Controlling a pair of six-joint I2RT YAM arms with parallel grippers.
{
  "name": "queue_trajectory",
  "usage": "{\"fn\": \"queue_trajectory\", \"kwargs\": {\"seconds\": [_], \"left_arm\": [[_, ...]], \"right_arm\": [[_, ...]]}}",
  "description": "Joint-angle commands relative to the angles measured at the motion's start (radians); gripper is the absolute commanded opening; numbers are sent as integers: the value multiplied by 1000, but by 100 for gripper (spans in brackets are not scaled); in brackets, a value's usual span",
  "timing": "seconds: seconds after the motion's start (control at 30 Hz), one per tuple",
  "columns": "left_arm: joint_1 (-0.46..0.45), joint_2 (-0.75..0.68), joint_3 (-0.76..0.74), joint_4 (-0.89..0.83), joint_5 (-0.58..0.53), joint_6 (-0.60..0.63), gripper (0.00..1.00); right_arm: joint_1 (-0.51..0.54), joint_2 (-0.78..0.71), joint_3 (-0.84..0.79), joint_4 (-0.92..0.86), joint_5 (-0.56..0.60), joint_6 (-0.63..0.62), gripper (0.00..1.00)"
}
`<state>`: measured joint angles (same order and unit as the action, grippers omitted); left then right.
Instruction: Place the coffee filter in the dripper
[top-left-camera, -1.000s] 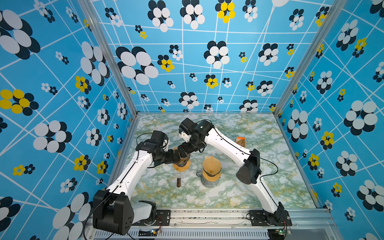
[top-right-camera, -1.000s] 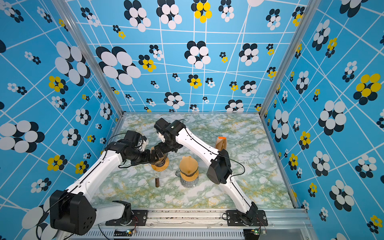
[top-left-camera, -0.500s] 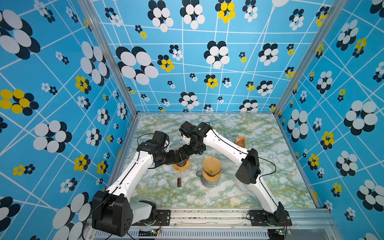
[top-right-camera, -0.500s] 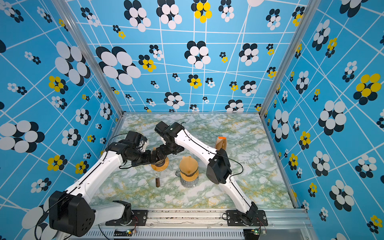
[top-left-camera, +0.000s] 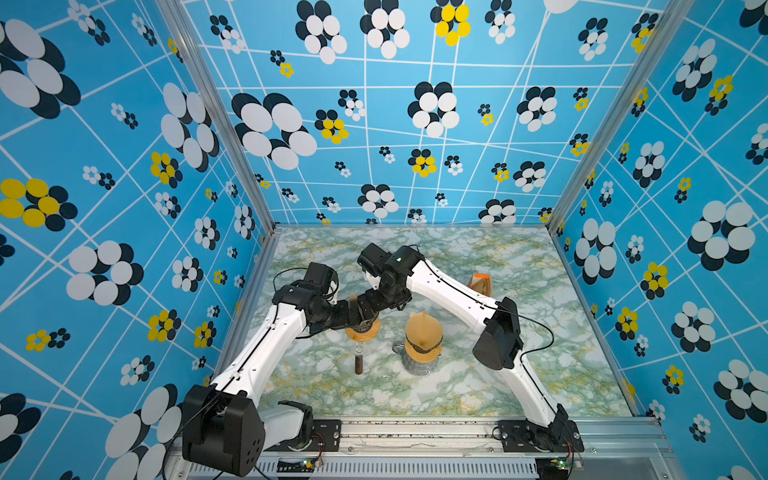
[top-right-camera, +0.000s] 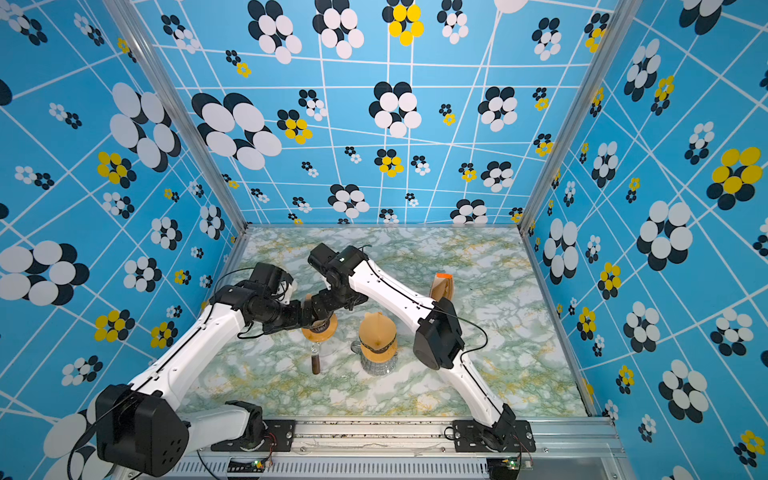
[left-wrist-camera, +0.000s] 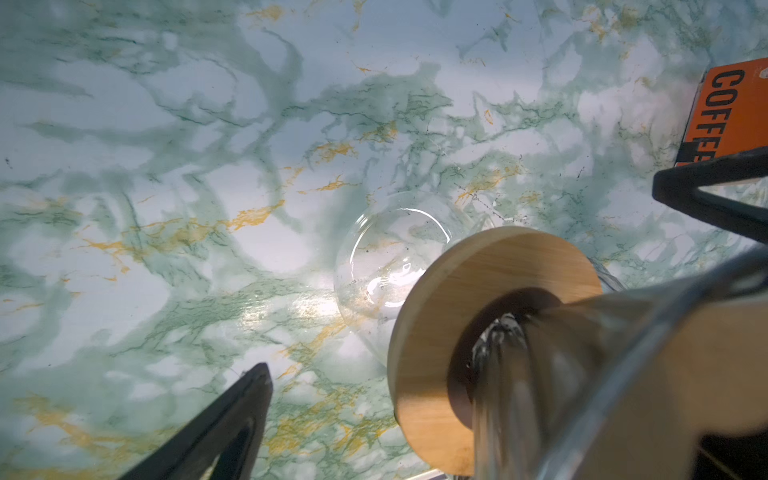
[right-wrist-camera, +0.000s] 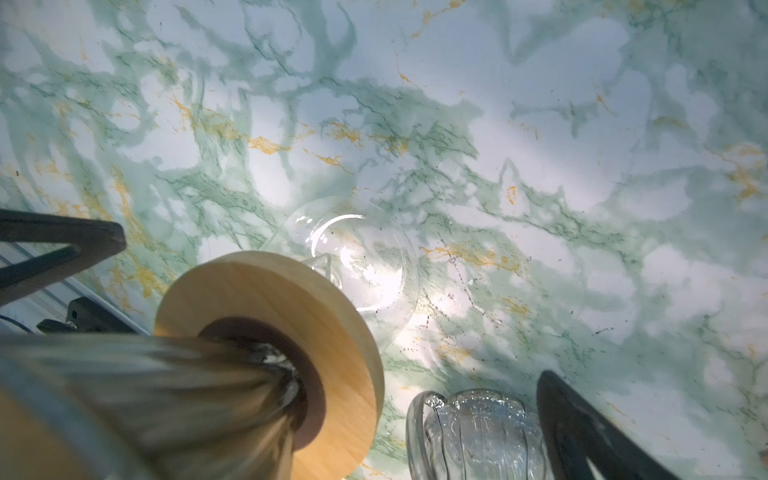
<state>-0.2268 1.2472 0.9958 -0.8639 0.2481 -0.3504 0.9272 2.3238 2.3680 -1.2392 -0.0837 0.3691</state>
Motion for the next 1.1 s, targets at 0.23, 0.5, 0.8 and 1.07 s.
{"fn": "queue_trajectory", "kwargs": {"seconds": [0.23, 0.5, 0.8, 1.07], "left_arm": [[-35, -53, -23, 8, 1, -28, 99], [-31, -63, -11, 3, 0, -36, 99], [35, -55, 32, 3, 52, -42, 99], [52, -29, 31, 25, 77, -40, 99]], "right_arm": [[21, -35, 12, 103, -87, 135, 98], [30, -53, -49, 102, -67, 148, 99], [35, -108, -145, 140, -41, 107, 99], [44, -116, -151, 139, -16, 76, 99]]}}
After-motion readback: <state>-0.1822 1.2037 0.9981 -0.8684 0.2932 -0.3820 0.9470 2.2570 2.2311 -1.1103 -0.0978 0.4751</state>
